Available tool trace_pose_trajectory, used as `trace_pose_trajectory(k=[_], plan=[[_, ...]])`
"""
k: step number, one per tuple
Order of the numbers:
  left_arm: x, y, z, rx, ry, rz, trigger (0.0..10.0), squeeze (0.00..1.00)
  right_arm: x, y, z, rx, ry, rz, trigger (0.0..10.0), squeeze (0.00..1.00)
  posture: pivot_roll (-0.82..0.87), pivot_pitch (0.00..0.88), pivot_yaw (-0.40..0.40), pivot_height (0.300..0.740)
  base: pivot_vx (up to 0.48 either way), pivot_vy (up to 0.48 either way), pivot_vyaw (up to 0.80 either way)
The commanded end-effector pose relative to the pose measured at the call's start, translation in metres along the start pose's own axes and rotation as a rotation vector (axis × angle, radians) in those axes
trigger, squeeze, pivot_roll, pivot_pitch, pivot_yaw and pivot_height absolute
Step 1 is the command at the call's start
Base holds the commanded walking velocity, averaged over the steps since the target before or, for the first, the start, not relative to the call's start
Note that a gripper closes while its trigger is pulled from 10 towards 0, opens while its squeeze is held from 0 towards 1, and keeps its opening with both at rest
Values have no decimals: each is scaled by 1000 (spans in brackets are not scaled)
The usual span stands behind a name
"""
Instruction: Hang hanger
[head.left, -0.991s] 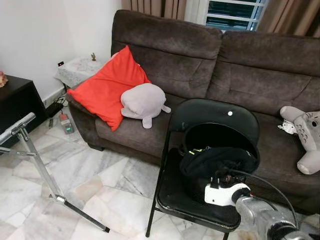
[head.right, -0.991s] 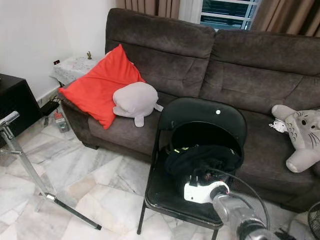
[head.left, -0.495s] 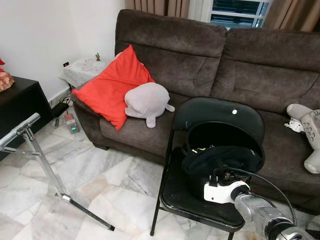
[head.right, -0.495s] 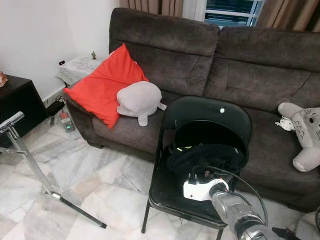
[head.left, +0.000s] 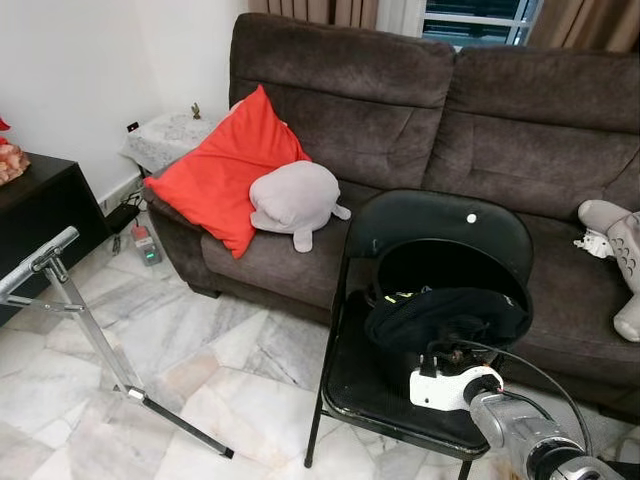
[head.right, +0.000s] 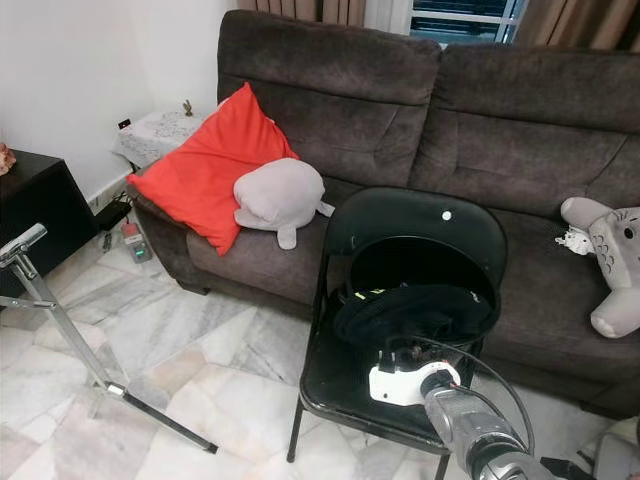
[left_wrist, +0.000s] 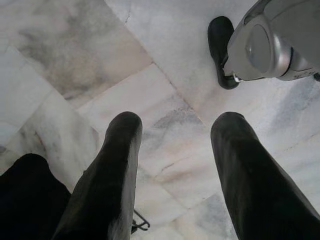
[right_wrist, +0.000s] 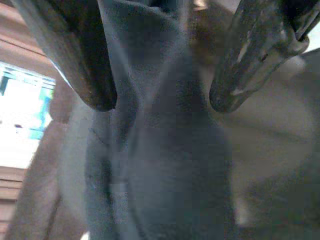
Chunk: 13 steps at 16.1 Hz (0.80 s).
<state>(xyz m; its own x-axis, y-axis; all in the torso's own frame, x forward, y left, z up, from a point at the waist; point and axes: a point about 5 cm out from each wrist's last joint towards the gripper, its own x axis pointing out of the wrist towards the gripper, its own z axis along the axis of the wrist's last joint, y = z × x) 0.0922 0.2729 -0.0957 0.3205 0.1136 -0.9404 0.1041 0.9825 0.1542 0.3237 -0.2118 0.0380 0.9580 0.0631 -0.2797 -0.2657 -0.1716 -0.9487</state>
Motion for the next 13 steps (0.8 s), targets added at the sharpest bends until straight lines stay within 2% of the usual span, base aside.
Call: trace_pose_trajectory(k=[1,6,13], plan=[[-2,5,-5,31,16,6,10000,0,4,-11,1,-25,-12,-52,10000,0,178,63,19,740,0,0,0],[-3,7,-9,39,29,7,10000,0,2,-3,14,-73,-97,-28,10000,0,192,83,23,740,0,0,0],[-3,7,-8,45,23,6,10000,0,5,-14,24,-33,-149,-117,10000,0,184,88,22,740,0,0,0]])
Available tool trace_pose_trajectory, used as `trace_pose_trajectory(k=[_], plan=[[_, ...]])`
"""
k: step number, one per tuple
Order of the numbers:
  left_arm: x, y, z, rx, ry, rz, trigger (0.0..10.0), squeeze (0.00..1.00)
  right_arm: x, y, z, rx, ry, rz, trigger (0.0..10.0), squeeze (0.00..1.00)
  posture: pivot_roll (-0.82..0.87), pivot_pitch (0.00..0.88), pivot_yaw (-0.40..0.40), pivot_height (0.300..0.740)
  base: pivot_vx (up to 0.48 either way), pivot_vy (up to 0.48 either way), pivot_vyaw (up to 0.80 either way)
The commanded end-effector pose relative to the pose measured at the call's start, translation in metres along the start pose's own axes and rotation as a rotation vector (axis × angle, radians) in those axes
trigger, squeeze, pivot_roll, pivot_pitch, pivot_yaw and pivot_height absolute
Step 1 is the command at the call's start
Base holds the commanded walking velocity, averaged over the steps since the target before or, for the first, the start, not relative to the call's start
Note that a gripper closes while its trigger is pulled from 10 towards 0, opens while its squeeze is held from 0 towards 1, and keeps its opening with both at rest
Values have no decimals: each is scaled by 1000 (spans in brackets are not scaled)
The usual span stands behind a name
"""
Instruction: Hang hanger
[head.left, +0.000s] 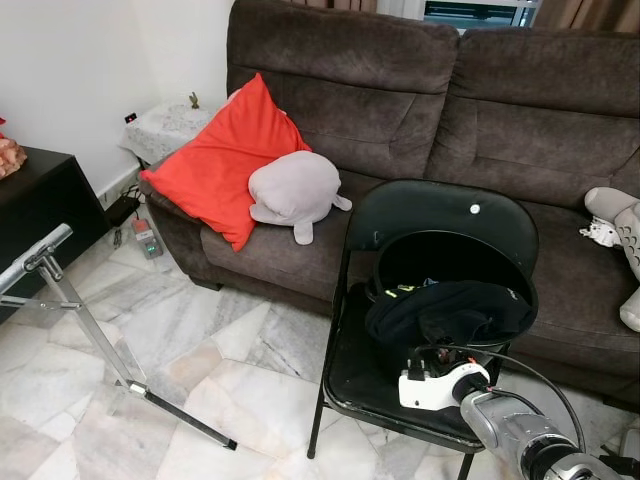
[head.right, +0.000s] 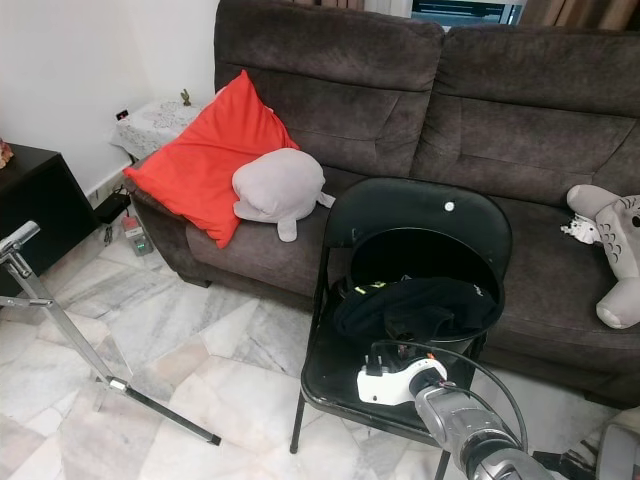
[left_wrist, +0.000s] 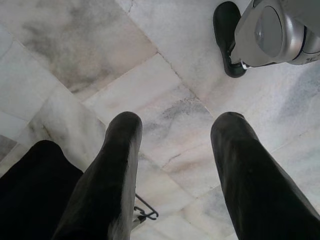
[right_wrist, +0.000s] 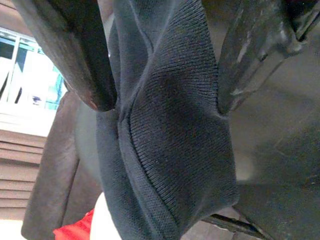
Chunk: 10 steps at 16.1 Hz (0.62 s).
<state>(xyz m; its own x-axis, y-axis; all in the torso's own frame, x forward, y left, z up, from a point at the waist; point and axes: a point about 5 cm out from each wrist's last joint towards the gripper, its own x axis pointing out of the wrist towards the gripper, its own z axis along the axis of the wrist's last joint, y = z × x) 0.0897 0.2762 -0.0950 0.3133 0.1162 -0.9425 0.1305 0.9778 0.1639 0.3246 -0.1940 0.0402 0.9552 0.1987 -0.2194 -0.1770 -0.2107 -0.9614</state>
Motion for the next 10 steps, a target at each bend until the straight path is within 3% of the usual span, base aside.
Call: trace_pose_trajectory(k=[1,10], plan=[[-1,3,-6,18,16,1,10000,0,5,-9,6,21,-28,-49,10000,0,184,87,21,740,0,0,0],[0,0,-4,12,17,-6,10000,0,1,-16,10,108,-48,-214,10000,0,170,83,11,740,0,0,0]])
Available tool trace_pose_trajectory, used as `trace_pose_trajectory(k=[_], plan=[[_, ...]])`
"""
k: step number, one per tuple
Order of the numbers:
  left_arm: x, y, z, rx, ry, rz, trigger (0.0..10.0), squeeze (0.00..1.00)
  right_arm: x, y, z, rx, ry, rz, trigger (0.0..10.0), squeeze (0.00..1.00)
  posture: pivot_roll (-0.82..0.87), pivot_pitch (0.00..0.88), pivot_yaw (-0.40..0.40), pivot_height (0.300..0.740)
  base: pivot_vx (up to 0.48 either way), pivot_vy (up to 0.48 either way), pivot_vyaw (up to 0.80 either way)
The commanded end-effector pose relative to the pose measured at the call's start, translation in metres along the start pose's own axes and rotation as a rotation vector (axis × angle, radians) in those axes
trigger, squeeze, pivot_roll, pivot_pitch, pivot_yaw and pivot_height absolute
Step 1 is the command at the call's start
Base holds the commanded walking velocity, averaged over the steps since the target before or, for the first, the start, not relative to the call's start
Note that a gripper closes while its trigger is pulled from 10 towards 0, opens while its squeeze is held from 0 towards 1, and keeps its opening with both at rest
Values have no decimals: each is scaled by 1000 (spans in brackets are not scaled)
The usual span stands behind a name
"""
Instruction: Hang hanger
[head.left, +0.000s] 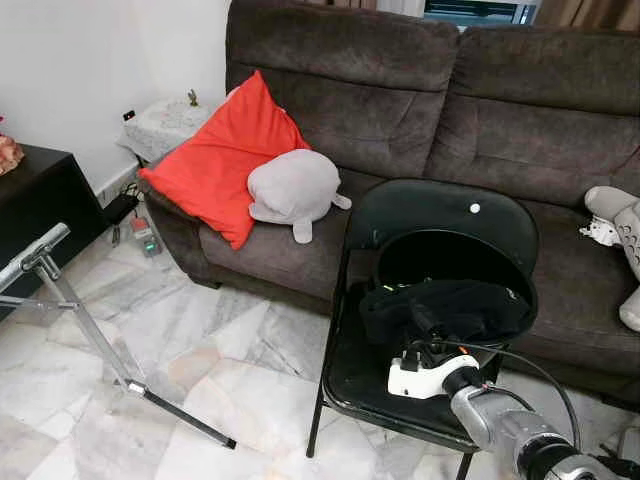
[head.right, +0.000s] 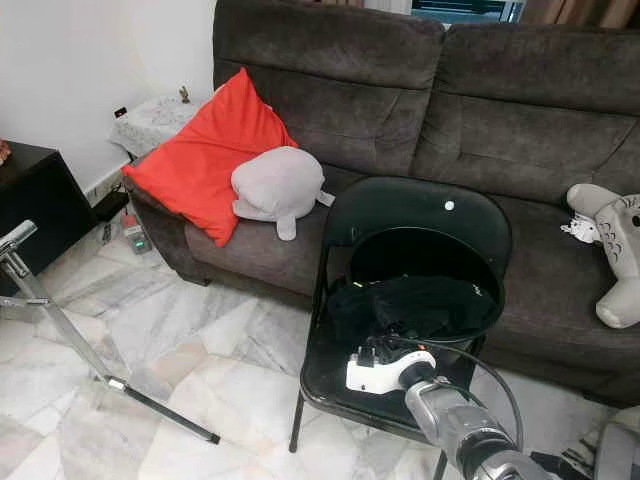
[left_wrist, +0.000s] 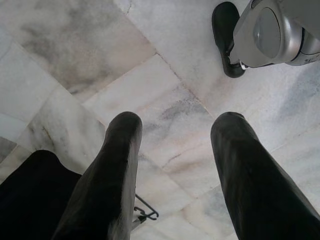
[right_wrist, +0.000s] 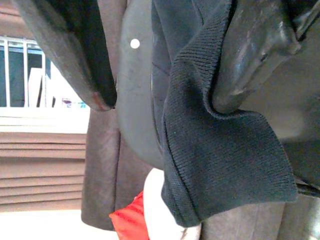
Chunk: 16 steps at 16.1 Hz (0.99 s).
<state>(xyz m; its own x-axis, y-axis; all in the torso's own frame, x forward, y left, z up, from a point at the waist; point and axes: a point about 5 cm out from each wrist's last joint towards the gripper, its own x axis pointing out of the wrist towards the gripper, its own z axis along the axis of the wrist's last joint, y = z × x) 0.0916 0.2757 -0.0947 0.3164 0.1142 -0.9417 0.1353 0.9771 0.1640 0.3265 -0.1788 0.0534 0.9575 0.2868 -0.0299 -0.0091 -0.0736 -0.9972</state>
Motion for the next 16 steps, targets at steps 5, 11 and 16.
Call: trace_pose_trajectory(k=[5,11,16], plan=[[0,-1,-5,5,19,-9,10000,0,-5,-1,-14,25,122,-45,10000,0,167,77,9,740,0,0,0],[0,0,-3,7,16,-8,10000,0,-2,-6,-18,26,132,-52,10000,0,164,71,10,740,0,0,0],[-1,1,-4,13,19,-7,10000,0,3,-1,-6,58,35,72,10000,0,174,76,13,740,0,0,0]])
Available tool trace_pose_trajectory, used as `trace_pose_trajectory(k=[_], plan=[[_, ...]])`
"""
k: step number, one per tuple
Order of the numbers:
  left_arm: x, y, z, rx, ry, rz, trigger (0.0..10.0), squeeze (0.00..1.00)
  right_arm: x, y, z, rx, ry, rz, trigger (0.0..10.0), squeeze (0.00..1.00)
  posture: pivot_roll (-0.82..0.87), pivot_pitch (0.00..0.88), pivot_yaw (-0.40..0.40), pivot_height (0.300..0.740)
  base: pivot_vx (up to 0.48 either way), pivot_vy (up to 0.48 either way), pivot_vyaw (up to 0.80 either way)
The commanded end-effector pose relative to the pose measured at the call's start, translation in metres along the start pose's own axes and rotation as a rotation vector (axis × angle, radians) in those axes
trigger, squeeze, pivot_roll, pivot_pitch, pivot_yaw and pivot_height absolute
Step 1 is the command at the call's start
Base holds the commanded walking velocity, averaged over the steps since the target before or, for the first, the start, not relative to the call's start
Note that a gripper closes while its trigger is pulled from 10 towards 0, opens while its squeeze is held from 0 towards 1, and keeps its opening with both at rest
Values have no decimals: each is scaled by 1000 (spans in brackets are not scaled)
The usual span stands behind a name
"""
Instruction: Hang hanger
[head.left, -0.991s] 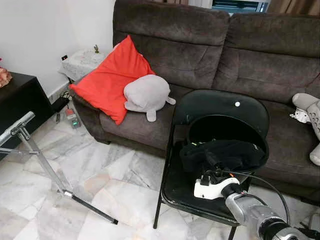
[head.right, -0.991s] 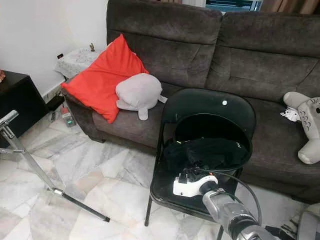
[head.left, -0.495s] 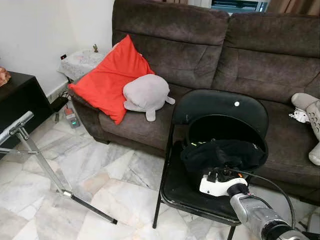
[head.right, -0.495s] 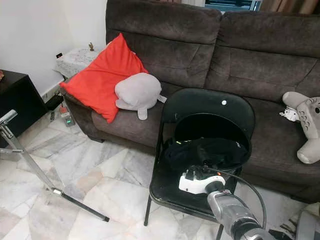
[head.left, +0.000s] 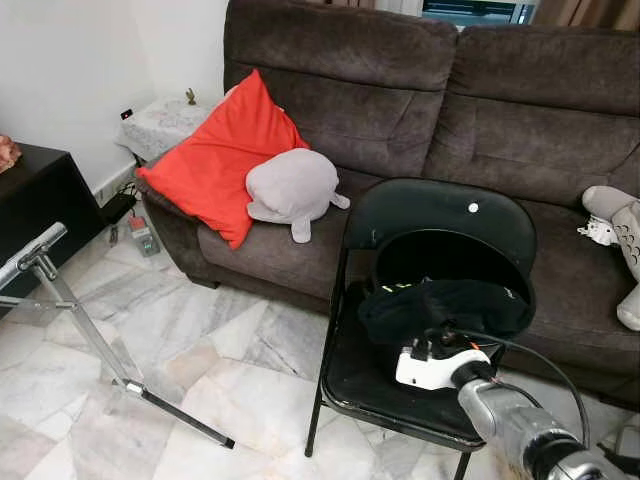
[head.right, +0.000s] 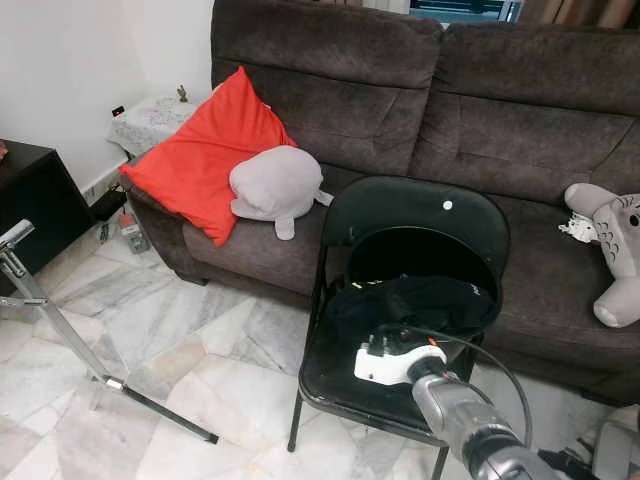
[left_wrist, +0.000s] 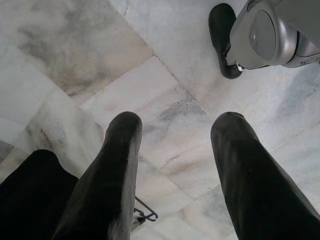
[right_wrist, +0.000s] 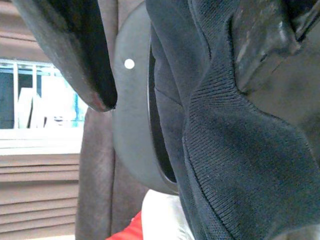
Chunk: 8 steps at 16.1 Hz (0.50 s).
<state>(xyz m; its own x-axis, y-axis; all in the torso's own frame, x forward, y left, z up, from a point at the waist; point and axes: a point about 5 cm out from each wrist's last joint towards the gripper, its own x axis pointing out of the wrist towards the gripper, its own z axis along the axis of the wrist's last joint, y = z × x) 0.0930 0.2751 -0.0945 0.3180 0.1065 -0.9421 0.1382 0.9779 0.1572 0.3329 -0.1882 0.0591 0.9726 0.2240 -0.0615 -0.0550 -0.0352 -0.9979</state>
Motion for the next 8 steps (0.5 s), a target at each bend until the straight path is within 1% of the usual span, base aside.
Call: trace_pose_trajectory(k=[1,2,4,5,6,7,8], plan=[[-1,2,-6,14,22,1,10000,0,2,2,2,-13,-9,47,10000,0,177,76,13,740,0,0,0],[-1,2,-6,14,22,2,10000,0,2,2,2,-16,-4,46,10000,0,178,76,12,740,0,0,0],[-1,2,-6,13,22,3,10000,0,8,-9,-7,12,80,1,10000,0,176,76,15,740,0,0,0],[-1,2,-6,15,22,2,10000,0,8,-10,-9,72,111,-2,10000,0,176,76,16,740,0,0,0],[-1,2,-6,17,21,1,10000,0,10,-14,-7,125,97,-46,10000,0,180,76,16,740,0,0,0],[-1,2,-6,17,21,2,10000,0,12,-20,-4,124,76,-104,10000,0,181,77,16,740,0,0,0],[-1,3,-6,17,21,2,10000,0,13,-22,-1,116,57,-126,10000,0,179,77,15,740,0,0,0]])
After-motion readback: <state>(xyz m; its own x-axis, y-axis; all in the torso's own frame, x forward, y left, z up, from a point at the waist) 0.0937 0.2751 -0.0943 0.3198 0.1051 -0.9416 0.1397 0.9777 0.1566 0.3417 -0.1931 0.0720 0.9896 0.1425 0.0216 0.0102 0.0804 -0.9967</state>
